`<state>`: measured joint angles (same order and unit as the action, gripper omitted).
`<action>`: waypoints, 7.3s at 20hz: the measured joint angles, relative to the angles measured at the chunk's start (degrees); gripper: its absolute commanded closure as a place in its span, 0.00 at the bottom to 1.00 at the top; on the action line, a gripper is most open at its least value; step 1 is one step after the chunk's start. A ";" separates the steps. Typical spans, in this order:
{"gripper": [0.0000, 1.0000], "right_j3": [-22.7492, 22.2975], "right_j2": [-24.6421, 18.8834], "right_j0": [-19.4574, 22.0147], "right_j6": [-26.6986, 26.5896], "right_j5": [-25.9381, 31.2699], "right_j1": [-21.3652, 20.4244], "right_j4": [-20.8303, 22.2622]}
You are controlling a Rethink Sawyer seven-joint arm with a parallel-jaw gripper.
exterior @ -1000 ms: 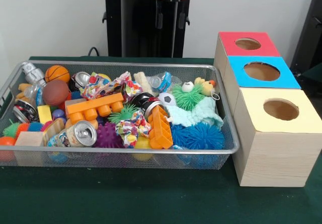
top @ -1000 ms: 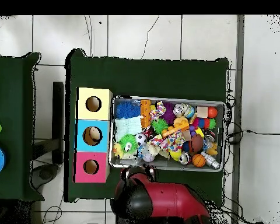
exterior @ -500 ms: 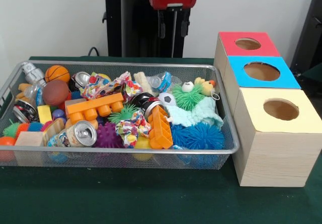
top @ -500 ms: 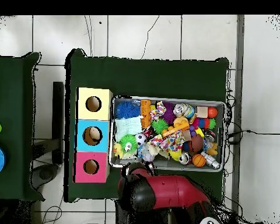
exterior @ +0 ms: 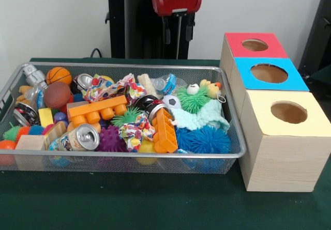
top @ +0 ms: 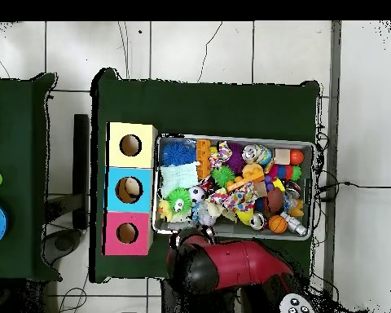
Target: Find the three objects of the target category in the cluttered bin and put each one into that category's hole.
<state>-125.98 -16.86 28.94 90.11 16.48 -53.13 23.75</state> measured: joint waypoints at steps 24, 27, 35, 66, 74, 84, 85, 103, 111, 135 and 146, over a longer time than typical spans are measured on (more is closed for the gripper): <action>0.00 1.64 -0.41 -4.68 0.00 -6.96 8.20 5.18; 0.00 2.64 -0.26 -5.29 0.00 -7.61 8.97 5.17; 0.00 6.87 -0.12 -5.55 0.00 -7.71 10.79 5.18; 0.00 8.12 -1.09 -2.89 0.00 -7.71 18.21 7.11; 0.00 8.12 -4.43 0.10 0.00 -7.71 20.69 8.81; 0.00 8.90 -6.04 1.76 0.00 -9.68 23.29 11.95; 0.00 9.08 -6.06 1.76 0.00 -9.68 23.41 12.33; 0.00 11.62 -5.46 0.47 -0.01 -9.82 25.19 17.23; 0.00 11.73 -5.38 0.44 -0.01 -11.46 25.44 19.40; 1.00 6.32 -16.58 7.87 0.00 -6.18 17.60 13.91; 1.00 2.82 -22.81 10.51 0.00 -0.94 8.19 9.13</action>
<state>-123.16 -39.67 39.45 90.11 15.53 -44.93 32.88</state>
